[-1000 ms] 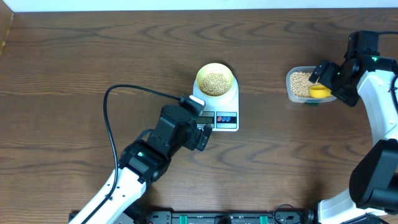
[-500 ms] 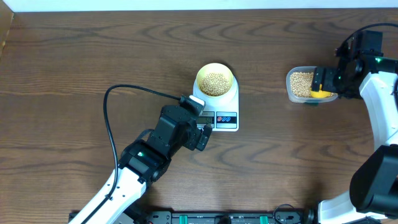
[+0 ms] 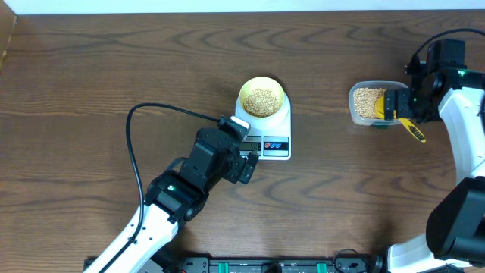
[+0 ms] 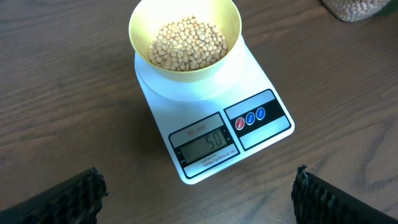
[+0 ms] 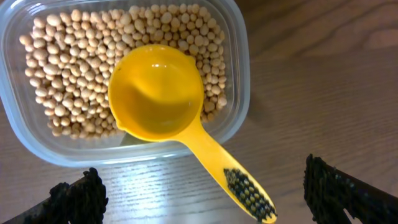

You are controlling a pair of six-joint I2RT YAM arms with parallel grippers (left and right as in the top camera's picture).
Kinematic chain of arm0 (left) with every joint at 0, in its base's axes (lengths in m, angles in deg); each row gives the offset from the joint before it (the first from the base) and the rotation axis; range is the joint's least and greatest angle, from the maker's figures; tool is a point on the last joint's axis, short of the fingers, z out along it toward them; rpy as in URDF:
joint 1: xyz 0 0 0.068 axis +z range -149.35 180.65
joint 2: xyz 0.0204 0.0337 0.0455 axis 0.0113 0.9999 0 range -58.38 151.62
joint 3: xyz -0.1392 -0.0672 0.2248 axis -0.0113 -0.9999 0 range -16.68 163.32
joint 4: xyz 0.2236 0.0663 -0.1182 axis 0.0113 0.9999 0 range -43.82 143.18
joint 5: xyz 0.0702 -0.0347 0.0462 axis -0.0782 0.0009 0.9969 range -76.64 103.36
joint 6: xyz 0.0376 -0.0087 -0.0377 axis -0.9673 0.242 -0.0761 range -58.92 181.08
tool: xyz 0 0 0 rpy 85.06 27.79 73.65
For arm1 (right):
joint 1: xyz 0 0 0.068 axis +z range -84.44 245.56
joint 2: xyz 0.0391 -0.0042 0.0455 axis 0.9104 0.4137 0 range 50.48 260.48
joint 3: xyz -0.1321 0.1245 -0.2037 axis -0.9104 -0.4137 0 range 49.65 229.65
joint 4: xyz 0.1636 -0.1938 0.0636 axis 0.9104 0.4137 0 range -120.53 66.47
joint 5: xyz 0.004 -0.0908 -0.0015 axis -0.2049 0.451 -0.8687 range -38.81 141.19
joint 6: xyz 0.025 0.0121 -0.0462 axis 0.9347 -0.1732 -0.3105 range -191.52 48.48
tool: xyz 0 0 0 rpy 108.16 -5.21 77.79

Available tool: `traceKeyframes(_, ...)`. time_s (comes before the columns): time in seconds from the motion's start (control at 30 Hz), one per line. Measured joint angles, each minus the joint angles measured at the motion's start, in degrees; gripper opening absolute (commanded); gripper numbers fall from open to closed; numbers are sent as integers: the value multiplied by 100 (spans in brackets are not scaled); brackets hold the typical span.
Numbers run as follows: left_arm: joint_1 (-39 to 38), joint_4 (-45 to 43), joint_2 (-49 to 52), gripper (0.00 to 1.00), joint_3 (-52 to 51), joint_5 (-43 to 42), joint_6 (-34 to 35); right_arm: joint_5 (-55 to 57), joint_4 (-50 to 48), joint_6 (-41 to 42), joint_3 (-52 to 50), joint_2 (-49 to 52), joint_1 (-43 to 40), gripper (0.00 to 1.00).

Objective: Scoop item into bowl and weigh 50g on scale
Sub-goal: 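Lay the yellow scoop down in the tub, handle resting on the rim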

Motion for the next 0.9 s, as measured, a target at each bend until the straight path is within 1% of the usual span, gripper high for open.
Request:
traceKeyframes(0.1, -2, 0, 0, 98, -2, 0, 0, 4, 201, -39, 186, 0, 0, 99)
traceKeyframes(0.2, 0, 0, 0, 98, -2, 0, 0, -94, 584, -210, 660, -11, 0, 99)
traceKeyframes(0.33, 0, -2, 2, 98, -2, 0, 0, -522, 1482, -634, 1443, -20, 0, 99)
traceKeyframes(0.43, 0, -2, 2, 98, -2, 0, 0, -750, 1891, -881, 1834, -37, 2, 99)
traceKeyframes(0.57, 0, -2, 2, 98, -2, 0, 0, -894, 2011, -1040, 2068, -59, 0, 99)
traceKeyframes(0.9, -2, -2, 2, 98, -2, 0, 0, -970, 2031, -1132, 2074, -61, 0, 99)
